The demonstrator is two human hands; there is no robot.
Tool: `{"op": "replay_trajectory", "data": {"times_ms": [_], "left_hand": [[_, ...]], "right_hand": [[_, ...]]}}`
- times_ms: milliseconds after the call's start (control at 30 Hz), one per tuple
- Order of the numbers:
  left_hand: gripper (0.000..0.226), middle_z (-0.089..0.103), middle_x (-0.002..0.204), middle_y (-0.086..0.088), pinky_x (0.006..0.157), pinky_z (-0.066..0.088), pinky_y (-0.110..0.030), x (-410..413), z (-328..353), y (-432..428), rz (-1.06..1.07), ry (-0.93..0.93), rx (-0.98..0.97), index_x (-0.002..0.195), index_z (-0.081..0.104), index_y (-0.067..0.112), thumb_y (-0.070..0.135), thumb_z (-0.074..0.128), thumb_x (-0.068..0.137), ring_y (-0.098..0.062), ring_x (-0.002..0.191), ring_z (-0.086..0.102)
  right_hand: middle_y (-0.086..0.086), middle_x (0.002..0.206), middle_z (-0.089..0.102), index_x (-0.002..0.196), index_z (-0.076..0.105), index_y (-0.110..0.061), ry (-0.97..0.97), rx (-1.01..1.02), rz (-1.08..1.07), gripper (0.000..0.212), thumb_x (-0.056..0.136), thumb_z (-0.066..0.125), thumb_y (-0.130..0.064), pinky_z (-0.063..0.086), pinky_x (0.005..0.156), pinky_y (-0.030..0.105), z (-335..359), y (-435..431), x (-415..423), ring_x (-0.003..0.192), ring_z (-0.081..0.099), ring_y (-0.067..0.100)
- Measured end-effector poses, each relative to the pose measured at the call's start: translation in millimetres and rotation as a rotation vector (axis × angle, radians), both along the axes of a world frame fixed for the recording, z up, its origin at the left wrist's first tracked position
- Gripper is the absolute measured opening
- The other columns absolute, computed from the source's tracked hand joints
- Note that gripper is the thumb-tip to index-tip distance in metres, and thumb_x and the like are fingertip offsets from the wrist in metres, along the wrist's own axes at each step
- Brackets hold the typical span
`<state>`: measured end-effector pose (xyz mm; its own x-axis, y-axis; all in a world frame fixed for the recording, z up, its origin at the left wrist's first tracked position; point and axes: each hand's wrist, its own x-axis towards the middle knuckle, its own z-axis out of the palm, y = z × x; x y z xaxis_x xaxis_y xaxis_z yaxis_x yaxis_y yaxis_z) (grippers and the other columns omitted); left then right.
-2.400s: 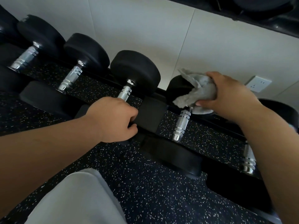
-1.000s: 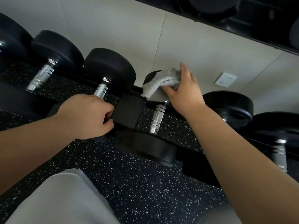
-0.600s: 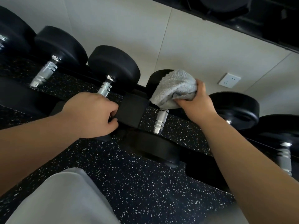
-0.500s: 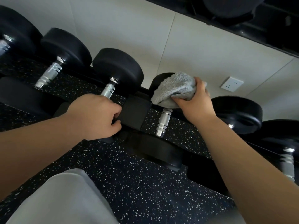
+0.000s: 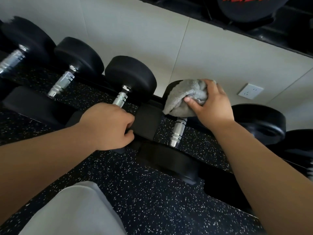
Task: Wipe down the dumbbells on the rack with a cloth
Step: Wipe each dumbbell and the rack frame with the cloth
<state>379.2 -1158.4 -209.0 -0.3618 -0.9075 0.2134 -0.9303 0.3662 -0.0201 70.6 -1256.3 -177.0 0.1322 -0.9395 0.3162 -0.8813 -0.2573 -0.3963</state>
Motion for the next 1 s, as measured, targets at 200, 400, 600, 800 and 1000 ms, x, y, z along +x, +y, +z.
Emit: {"op": "replay_trajectory", "data": {"times_ms": [200,400,600,800,1000], "left_hand": [[0.033,0.049,0.062,0.012,0.061,0.044,-0.029,-2,2,0,0.025,-0.014,0.013,0.071,0.057,0.031,0.058,0.042,0.078,-0.013,0.063,0.055],[0.036,0.051,0.064,0.012,0.062,0.047,-0.030,0,2,3,0.046,0.019,0.021,0.074,0.059,0.032,0.060,0.037,0.079,-0.014,0.065,0.056],[0.035,0.052,0.062,0.010,0.063,0.051,-0.034,1,2,3,0.038,0.089,-0.003,0.074,0.061,0.029,0.057,0.040,0.079,-0.015,0.064,0.057],[0.033,0.051,0.063,0.012,0.061,0.046,-0.030,2,-1,5,0.045,0.134,-0.015,0.073,0.058,0.031,0.056,0.040,0.080,-0.013,0.065,0.054],[0.033,0.057,0.067,0.011,0.065,0.050,-0.034,6,8,12,0.099,0.314,-0.046,0.076,0.064,0.030,0.051,0.040,0.080,-0.013,0.073,0.055]], "right_hand": [[0.008,0.118,0.063,0.127,0.058,-0.022,0.366,-0.134,0.025,0.057,0.099,0.036,-0.068,0.055,0.076,0.039,24,-18,51,0.101,0.063,0.032],[0.010,0.125,0.057,0.140,0.049,-0.031,0.451,-0.081,0.129,0.053,0.103,0.031,-0.065,0.057,0.080,0.046,26,-10,36,0.106,0.061,0.033],[0.015,0.131,0.060,0.146,0.042,-0.035,0.185,0.003,0.012,0.050,0.103,0.038,-0.060,0.056,0.086,0.045,16,2,8,0.106,0.064,0.039],[0.018,0.113,0.063,0.119,0.059,-0.013,0.489,0.087,0.079,0.050,0.110,0.029,-0.052,0.045,0.079,0.043,44,-18,95,0.105,0.063,0.040],[0.012,0.091,0.065,0.135,0.055,-0.018,0.306,0.013,0.129,0.055,0.108,0.026,-0.057,0.054,0.073,0.042,41,-12,112,0.090,0.066,0.038]]}}
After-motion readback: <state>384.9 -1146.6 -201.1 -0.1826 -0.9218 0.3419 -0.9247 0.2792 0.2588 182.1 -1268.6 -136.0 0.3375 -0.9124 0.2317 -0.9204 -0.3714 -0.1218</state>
